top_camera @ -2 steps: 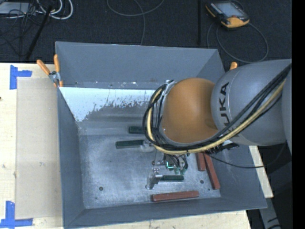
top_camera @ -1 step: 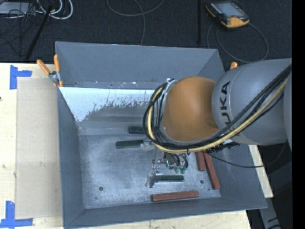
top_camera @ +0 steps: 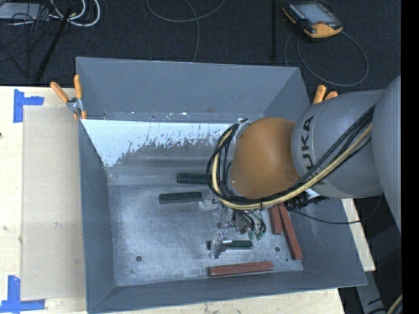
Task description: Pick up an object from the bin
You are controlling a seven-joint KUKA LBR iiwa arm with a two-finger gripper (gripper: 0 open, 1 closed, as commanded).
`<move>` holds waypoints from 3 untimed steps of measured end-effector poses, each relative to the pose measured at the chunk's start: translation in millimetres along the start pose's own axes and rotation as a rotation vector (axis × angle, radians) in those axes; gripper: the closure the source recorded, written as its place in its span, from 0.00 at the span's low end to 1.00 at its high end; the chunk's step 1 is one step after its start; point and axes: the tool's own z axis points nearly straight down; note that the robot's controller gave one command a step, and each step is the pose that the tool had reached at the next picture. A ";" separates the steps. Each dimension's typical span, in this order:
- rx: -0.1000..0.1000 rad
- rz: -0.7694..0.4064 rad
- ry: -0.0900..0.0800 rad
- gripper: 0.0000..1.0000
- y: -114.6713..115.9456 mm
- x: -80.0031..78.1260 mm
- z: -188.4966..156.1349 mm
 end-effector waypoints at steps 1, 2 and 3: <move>0.000 -0.051 0.001 1.00 -55.4 2.2 40.1; 0.000 -0.050 0.001 1.00 -55.4 2.2 40.0; 0.000 -0.068 0.002 1.00 -42.8 7.6 -115.6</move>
Offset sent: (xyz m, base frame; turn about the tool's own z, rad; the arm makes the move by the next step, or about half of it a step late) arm 0.0000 0.0000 0.0000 0.0000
